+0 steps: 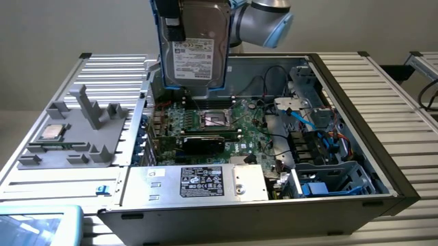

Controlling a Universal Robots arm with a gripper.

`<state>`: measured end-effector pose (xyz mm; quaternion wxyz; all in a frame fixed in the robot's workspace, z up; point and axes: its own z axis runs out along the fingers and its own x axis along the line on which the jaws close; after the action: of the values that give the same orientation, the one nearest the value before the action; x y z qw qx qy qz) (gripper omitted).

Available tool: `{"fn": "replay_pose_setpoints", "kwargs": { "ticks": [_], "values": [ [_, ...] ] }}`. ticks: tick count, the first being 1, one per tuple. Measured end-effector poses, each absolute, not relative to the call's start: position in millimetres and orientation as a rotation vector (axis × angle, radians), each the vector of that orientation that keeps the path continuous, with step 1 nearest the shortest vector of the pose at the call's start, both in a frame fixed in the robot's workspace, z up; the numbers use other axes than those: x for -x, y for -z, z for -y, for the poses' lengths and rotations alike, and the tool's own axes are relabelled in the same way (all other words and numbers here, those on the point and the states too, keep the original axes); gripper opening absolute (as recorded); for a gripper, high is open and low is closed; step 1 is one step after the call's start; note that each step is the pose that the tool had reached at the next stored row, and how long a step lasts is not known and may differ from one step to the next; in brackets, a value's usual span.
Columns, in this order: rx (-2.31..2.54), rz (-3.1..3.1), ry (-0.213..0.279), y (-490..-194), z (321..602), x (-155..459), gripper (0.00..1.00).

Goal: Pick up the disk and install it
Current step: 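Pick up the disk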

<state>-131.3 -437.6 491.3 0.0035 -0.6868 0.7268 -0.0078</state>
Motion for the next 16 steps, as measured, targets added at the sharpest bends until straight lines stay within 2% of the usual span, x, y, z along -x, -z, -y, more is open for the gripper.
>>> {"fn": "replay_pose_setpoints", "kwargs": {
  "ticks": [16],
  "values": [
    [2.152,-2.278,0.025,-495,454,81,0.37]
  ]
}}
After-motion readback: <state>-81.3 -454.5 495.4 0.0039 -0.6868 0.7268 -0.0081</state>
